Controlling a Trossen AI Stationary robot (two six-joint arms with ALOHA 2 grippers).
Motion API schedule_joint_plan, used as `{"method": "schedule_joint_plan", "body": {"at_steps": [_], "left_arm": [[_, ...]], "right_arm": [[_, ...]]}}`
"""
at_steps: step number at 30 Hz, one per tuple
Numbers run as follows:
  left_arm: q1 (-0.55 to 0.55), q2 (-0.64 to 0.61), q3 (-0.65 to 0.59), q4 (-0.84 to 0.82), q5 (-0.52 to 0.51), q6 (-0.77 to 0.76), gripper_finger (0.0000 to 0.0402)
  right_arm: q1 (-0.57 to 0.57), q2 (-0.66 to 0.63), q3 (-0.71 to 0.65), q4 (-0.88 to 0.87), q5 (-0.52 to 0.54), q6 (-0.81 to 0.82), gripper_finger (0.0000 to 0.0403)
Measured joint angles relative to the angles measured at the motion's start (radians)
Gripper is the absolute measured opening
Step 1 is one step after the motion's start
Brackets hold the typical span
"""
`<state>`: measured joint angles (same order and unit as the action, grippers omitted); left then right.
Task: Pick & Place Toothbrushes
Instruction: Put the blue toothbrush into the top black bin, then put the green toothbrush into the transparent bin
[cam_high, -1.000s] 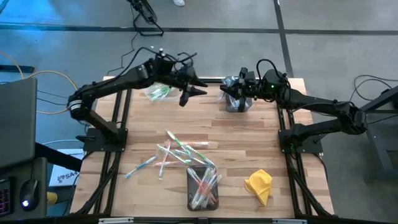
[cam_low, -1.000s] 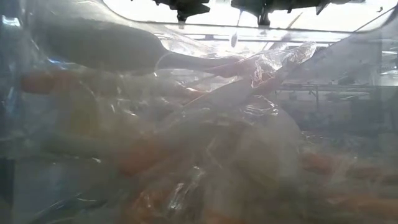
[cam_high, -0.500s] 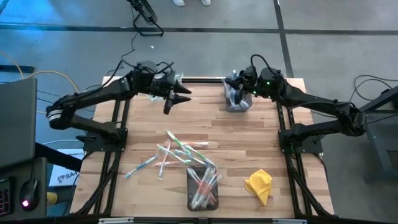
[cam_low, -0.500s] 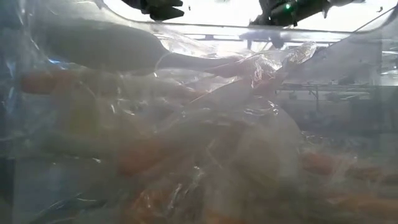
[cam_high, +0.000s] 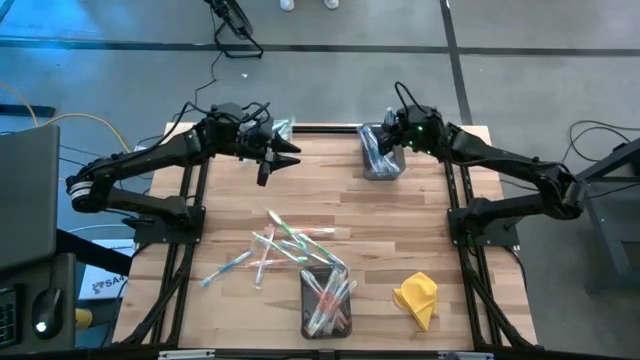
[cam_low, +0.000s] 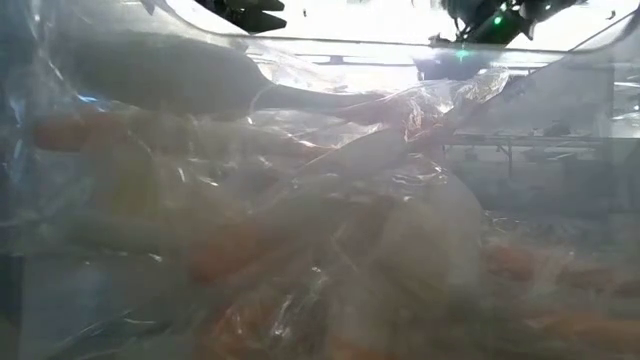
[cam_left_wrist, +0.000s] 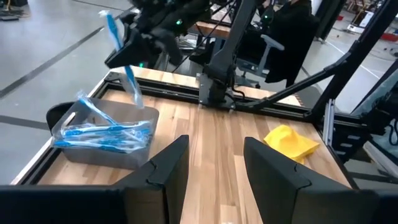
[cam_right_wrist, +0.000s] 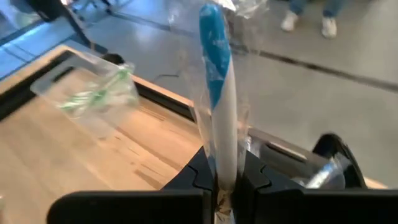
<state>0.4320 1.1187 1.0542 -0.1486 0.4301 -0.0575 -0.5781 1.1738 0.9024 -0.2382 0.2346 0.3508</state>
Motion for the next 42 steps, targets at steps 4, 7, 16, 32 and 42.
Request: {"method": "schedule_joint_plan", "body": {"at_steps": [4, 7, 16, 32, 42], "left_arm": [[0.000, 0.000, 0.000, 0.000, 0.000, 0.000, 0.0151], [0.000, 0.000, 0.000, -0.001, -0.001, 0.000, 0.0151], [0.000, 0.000, 0.000, -0.002, -0.001, -0.004, 0.0151], [0.000, 0.001, 0.001, -0.012, -0.002, 0.000, 0.0151], [0.000, 0.002, 0.002, -0.059, -0.001, 0.000, 0.0151]], "right_arm": [[-0.027, 0.067, 0.000, 0.002, 0.002, 0.040, 0.0013], [-0.043, 0.129, 0.000, 0.000, 0.004, 0.053, 0.0013], [-0.081, 0.250, 0.000, -0.004, 0.081, 0.072, 0.0013], [-0.113, 0.257, 0.000, -0.116, 0.010, 0.095, 0.0034], [-0.119, 0.257, 0.000, -0.114, 0.018, 0.091, 0.0096]]}}
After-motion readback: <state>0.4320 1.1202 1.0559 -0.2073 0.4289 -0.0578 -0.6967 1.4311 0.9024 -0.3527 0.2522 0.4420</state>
